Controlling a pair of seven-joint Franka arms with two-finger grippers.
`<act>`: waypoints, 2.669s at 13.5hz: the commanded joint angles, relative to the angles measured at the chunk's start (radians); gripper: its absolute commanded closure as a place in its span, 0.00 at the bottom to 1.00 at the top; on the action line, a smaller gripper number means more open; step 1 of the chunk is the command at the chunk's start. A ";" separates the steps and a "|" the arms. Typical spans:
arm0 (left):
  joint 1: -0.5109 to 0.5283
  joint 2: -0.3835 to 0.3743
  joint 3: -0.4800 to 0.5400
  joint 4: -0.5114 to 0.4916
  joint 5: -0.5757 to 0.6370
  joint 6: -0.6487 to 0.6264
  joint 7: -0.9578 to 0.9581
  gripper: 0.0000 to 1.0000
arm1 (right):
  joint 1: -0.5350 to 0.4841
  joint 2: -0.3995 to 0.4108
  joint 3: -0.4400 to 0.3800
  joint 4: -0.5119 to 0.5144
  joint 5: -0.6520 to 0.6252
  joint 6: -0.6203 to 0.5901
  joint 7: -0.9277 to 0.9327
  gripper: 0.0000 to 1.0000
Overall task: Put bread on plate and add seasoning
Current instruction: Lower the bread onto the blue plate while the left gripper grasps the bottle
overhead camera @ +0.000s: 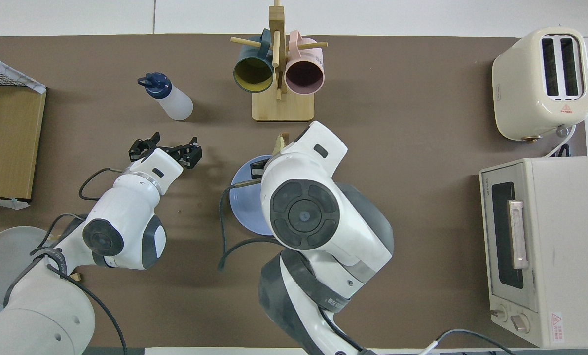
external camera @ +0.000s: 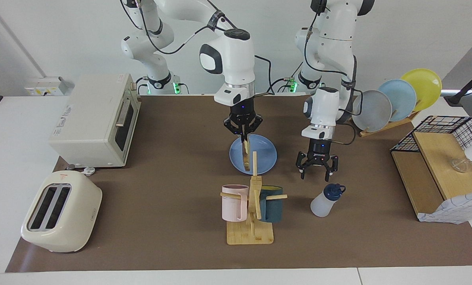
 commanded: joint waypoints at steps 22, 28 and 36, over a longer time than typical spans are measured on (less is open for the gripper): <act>-0.171 0.217 0.180 0.242 -0.157 0.018 0.005 0.00 | 0.074 0.039 0.004 -0.018 -0.075 -0.018 0.093 1.00; -0.169 0.234 0.178 0.287 -0.181 0.015 0.002 0.00 | 0.064 0.005 0.002 -0.139 -0.101 0.080 0.092 1.00; -0.156 0.275 0.176 0.345 -0.206 0.014 -0.003 0.00 | 0.022 -0.022 0.002 -0.223 -0.101 0.083 0.093 1.00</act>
